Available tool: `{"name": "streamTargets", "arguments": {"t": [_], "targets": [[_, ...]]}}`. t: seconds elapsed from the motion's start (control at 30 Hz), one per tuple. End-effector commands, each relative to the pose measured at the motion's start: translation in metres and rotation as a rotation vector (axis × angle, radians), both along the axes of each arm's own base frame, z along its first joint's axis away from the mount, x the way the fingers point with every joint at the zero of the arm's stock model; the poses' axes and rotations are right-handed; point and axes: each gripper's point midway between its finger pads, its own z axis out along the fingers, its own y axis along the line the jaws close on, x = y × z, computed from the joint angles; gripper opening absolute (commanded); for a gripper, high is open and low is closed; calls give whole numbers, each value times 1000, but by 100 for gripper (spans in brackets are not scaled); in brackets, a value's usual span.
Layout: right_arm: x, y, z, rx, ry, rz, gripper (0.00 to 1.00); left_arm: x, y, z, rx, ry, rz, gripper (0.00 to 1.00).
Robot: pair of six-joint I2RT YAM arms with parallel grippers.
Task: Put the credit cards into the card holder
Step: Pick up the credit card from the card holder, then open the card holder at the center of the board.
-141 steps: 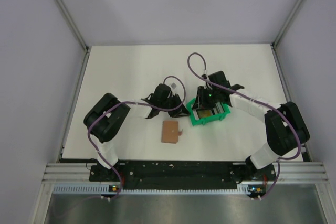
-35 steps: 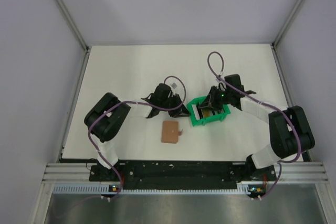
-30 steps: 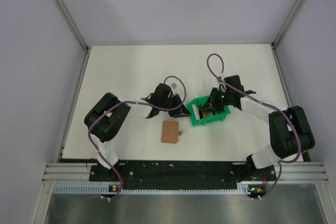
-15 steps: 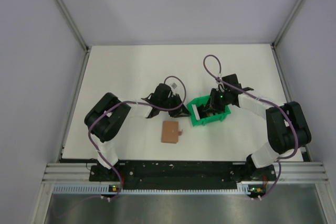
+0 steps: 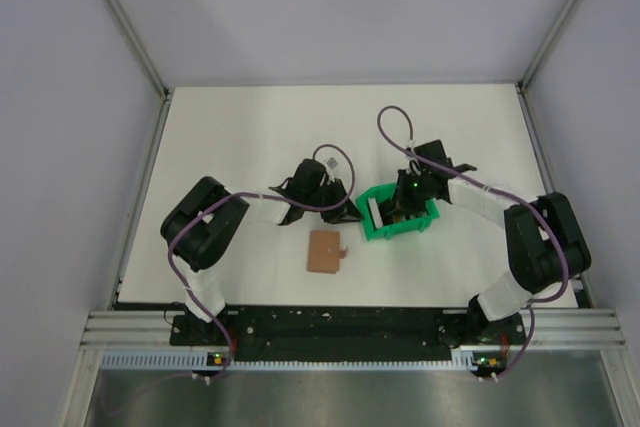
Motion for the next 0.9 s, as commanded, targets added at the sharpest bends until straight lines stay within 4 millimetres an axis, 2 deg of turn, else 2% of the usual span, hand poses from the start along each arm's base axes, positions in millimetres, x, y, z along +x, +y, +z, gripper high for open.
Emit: {"name": "streamTargets", "arguments": {"t": [0.0, 0.13, 0.43, 0.53, 0.6, 0.67, 0.73, 0.8, 0.87], "targets": [[22, 2, 52, -3, -174, 15, 0, 10, -3, 23, 0, -107, -14, 22], [23, 2, 75, 2, -217, 35, 0, 13, 3, 35, 28, -154, -5, 29], [18, 4, 77, 16, -208, 37, 0, 9, 28, 53, 116, -238, 31, 50], [16, 2, 91, 30, -246, 26, 0, 8, 35, 59, 139, -263, 40, 56], [14, 5, 108, 63, -285, 34, 0, 6, 41, 63, 155, -271, 50, 61], [6, 11, 123, 123, -319, 54, 0, 4, 51, 68, 175, -294, 76, 71], [-1, 17, 129, 162, -329, 58, 0, -2, 68, 61, 235, -279, 110, 77], [-12, 26, 129, 186, -322, 68, 0, -6, 89, 65, 282, -293, 166, 85], [-25, 38, 125, 182, -300, 55, 0, -14, 116, 58, 365, -275, 223, 90]]}}
